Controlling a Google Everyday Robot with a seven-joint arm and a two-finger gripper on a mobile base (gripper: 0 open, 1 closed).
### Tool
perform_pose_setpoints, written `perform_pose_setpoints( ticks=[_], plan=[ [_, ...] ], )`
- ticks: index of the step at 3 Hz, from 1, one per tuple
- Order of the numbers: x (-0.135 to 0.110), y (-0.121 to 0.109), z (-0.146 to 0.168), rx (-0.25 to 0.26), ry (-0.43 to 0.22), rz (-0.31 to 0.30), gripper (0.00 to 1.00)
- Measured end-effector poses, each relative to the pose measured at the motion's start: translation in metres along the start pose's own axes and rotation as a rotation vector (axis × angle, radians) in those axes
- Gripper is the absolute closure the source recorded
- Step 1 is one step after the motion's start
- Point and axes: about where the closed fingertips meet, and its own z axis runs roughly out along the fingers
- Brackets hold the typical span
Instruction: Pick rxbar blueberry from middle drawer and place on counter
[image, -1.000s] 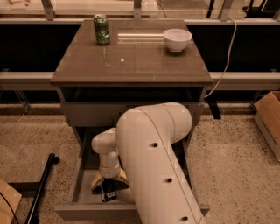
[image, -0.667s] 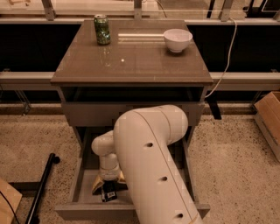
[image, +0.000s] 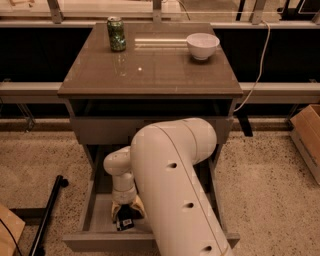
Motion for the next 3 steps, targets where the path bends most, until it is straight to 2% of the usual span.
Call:
perform_pose_setpoints(
  ticks=[1,2,3],
  plan=[
    [0.003,0.0,-0.008,0.0,0.0,0.0,0.92],
    [0.005,0.001,-0.012,-0.001,0.0,0.0,1.0],
    [0.007,-0.005,-0.033,-0.061,-0.054,-0.007,1.0]
  ],
)
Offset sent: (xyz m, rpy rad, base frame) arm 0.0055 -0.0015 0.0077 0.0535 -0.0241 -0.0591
